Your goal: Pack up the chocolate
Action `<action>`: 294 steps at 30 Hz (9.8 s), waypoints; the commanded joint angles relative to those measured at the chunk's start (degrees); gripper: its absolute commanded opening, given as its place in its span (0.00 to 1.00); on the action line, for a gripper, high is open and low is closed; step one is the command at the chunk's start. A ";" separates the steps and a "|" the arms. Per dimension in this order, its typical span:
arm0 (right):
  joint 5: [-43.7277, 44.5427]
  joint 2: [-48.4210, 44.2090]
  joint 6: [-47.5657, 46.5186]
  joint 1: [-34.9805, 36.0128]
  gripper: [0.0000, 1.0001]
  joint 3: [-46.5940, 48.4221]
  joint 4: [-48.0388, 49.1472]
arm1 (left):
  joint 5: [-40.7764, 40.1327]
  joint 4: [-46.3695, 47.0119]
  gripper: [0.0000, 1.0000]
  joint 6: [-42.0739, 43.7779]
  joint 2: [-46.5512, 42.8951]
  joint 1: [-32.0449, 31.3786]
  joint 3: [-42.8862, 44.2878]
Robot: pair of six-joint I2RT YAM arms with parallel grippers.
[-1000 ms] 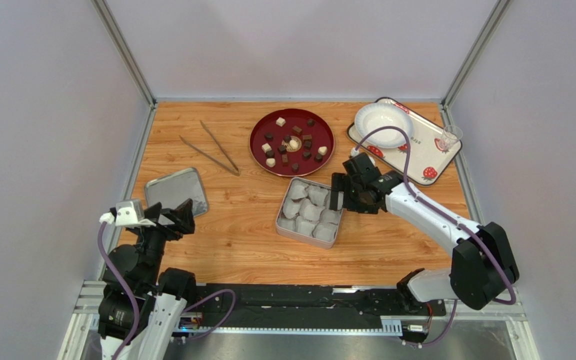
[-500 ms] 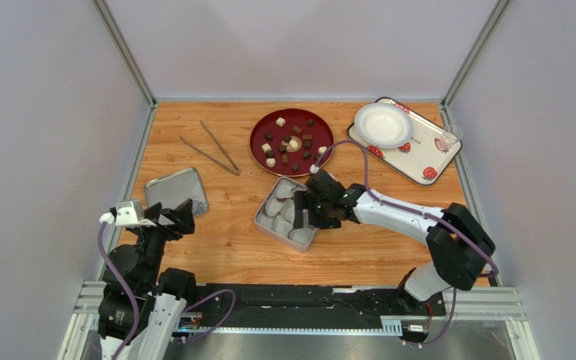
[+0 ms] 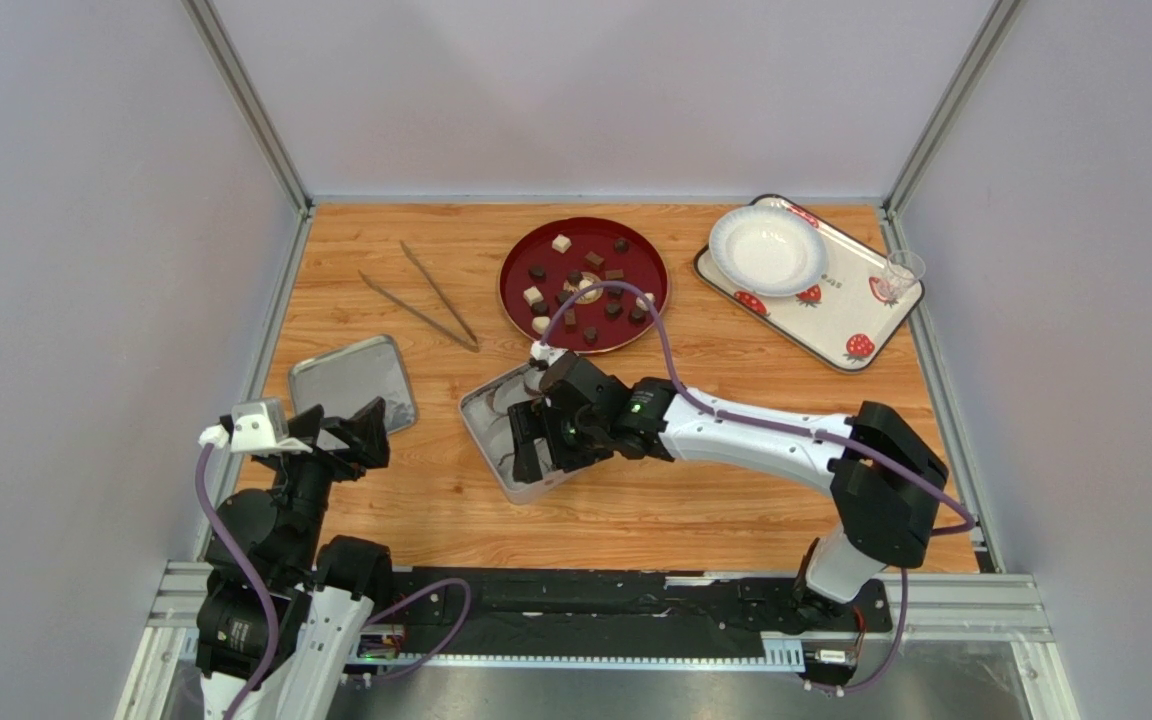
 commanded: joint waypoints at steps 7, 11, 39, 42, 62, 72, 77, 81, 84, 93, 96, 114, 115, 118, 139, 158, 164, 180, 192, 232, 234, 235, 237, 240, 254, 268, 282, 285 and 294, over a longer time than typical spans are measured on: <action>-0.23 -11.62 -14.19 -15.43 0.89 -3.68 -5.49 | 0.13 1.69 0.94 -0.93 7.51 -0.21 3.01; -4.53 -9.87 -17.36 -20.27 0.89 -4.91 -2.33 | 0.04 3.00 0.94 -1.55 14.90 -0.12 4.77; -18.97 13.35 -20.88 -15.44 0.84 12.85 6.47 | 3.55 16.01 0.91 -5.76 50.75 5.85 10.75; -15.27 9.39 -21.05 -16.84 0.84 11.62 4.81 | 2.77 17.06 0.92 -7.69 56.19 6.91 13.46; 3.63 -12.15 -21.94 -24.40 0.87 -4.73 -1.97 | -4.62 -6.92 0.88 -12.98 108.58 10.33 57.59; 6.87 -10.83 -22.02 -24.85 0.86 -7.46 -2.23 | -0.32 -9.74 0.65 -15.52 120.90 13.75 66.03; 6.36 -10.13 -21.58 -24.85 0.86 -8.43 -1.97 | 1.10 -9.39 0.58 -15.44 125.38 14.20 69.19; 6.27 -8.90 -21.58 -24.85 0.85 -8.34 -1.97 | 2.15 -10.00 0.55 -15.70 128.37 14.90 71.48; 6.09 -8.20 -21.76 -24.85 0.85 -8.16 -2.15 | 3.20 -9.83 0.49 -15.44 130.31 15.26 72.98; 6.00 -8.54 -21.67 -24.93 0.84 -7.72 -3.37 | 4.96 -10.36 0.14 -13.59 127.86 15.70 74.39; 6.09 -9.77 -21.58 -24.85 0.84 -7.55 -3.90 | 6.10 -10.00 0.04 -13.33 124.17 15.70 73.95; -10.24 -22.96 -9.29 -24.85 0.83 -12.46 11.02 | 29.02 3.95 0.00 -25.70 91.57 15.26 51.12; -12.08 -23.92 -7.62 -24.93 0.83 -12.91 13.91 | 29.65 4.76 0.00 -26.59 88.77 14.91 47.62; -14.20 -24.80 -5.68 -24.58 0.80 -14.14 18.06 | 30.54 6.87 0.00 -29.32 83.40 13.16 41.54; -4.01 -18.04 -12.00 -9.64 0.74 -9.40 30.11 | 21.75 13.11 0.00 -40.40 68.35 -3.64 25.87; -4.10 -15.05 -13.93 -8.59 0.33 -8.08 28.71 | 24.91 18.65 0.00 -38.30 71.43 -5.48 25.43; -2.09 -15.93 -16.65 -8.50 0.11 -7.81 25.63 | 27.28 17.43 0.06 -33.82 71.51 -5.48 26.13; 17.84 -16.20 -25.62 -5.87 0.09 -5.09 13.86 | 30.45 17.15 0.48 -24.93 58.77 -5.57 22.62; 31.92 -14.35 -26.15 0.46 0.09 -3.51 11.22 | 28.43 16.80 0.68 -26.95 63.69 -7.76 27.80; 56.19 -5.21 -33.27 9.87 0.11 1.24 8.14 | 3.12 -2.00 0.76 -25.72 71.33 -13.48 44.58; 56.37 -4.86 -33.53 9.96 0.11 1.42 8.14 | 3.29 -3.41 0.77 -25.28 72.39 -13.13 46.43; 56.54 -4.86 -33.62 10.22 0.11 1.42 8.05 | 3.55 -3.41 0.78 -25.28 72.65 -12.70 46.61; 56.89 -4.68 -33.97 10.31 0.11 1.59 8.05 | 3.91 -2.62 0.78 -25.72 73.09 -12.52 46.79; 57.42 -4.50 -34.24 10.66 0.11 1.68 8.05 | 4.35 -1.48 0.78 -26.25 73.88 -12.08 47.49; 58.74 -3.63 -34.94 11.45 0.11 2.21 7.70 | 3.21 -3.15 0.73 -24.75 78.54 -11.99 51.10; 59.35 -1.87 -34.59 11.72 0.11 3.35 6.91 | 1.89 -4.99 0.66 -24.93 78.45 -11.99 51.01; 56.81 -3.80 -33.54 11.80 0.32 2.82 6.73 | 3.11 -1.14 0.39 -25.89 77.14 -11.64 48.46; 54.79 -4.94 -33.53 11.72 0.51 2.30 6.82 | 4.61 1.32 0.32 -26.77 76.44 -10.94 47.15; 42.77 -10.73 -30.81 9.26 0.78 0.98 4.71 | 9.79 8.27 0.30 -27.57 75.73 -9.18 45.47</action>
